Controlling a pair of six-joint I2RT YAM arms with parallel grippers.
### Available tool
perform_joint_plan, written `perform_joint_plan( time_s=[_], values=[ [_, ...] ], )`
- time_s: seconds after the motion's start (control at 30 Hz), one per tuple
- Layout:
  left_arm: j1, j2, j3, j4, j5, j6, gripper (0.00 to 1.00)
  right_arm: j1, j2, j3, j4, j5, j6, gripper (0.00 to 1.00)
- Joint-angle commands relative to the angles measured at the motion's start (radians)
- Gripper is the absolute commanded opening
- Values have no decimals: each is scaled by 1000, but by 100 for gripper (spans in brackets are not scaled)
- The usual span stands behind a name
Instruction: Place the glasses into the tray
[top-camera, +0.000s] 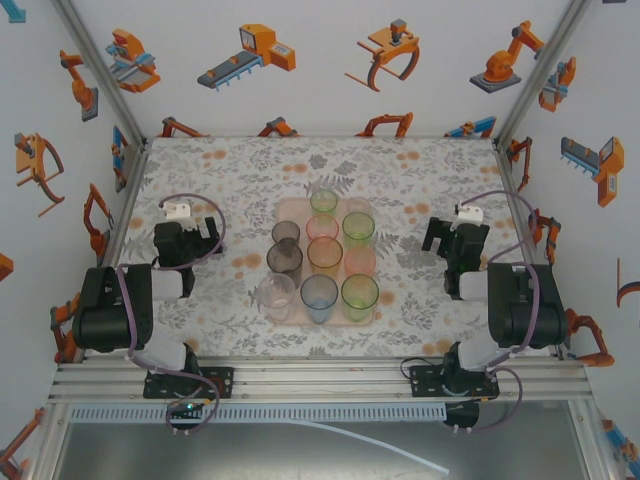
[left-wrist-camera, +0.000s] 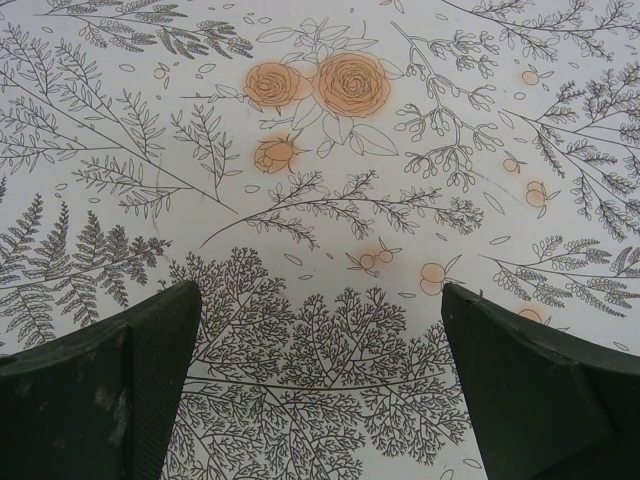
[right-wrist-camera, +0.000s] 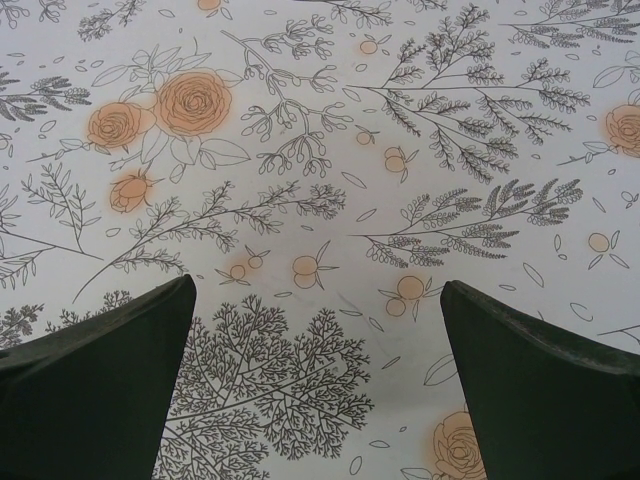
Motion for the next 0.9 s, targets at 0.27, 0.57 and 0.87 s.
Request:
perform_joint_plan(
  time_s=[0.27,0.57,0.87],
  values=[
    [1,-4,14,-3,-5,12,97,-5,-3,7,23,-2,-14,99],
    [2,-3,14,-3,-5,12,97,-5,-4,7,23,-2,-14,99],
    [1,-3,14,-3,-4,13,97,-5,-5,11,14,-3,-17,99]
  ],
)
